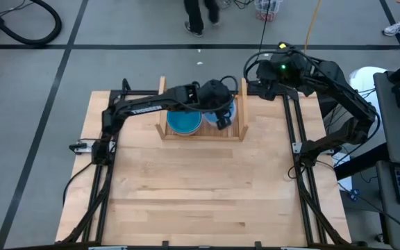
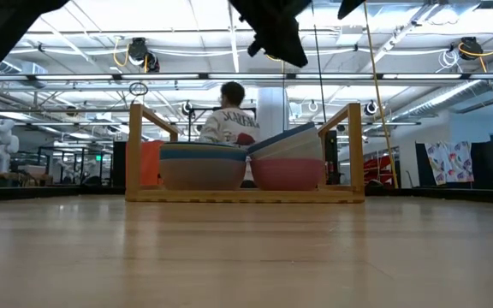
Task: Place and stack bowls onto a shelf
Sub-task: Return to Home Position
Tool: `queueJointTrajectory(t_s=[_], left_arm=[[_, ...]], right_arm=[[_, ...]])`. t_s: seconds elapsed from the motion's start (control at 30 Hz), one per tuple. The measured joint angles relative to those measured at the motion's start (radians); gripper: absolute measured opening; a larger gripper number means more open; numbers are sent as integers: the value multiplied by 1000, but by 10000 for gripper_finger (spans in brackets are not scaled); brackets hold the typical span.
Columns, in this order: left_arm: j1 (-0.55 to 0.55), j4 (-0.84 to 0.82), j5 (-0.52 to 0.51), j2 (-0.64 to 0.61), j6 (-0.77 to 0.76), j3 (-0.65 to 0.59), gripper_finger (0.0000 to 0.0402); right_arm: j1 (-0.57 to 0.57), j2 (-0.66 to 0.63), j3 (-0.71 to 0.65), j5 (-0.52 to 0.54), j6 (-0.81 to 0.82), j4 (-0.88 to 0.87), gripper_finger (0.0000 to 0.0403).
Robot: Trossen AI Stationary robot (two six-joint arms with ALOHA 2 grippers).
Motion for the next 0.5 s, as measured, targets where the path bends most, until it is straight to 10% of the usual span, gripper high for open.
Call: queueJointTrajectory(t_s=[0.5], left_arm=[[24, 25, -12, 106, -235, -5, 58]], right_arm=[[0, 0, 0, 0, 31, -9, 116]])
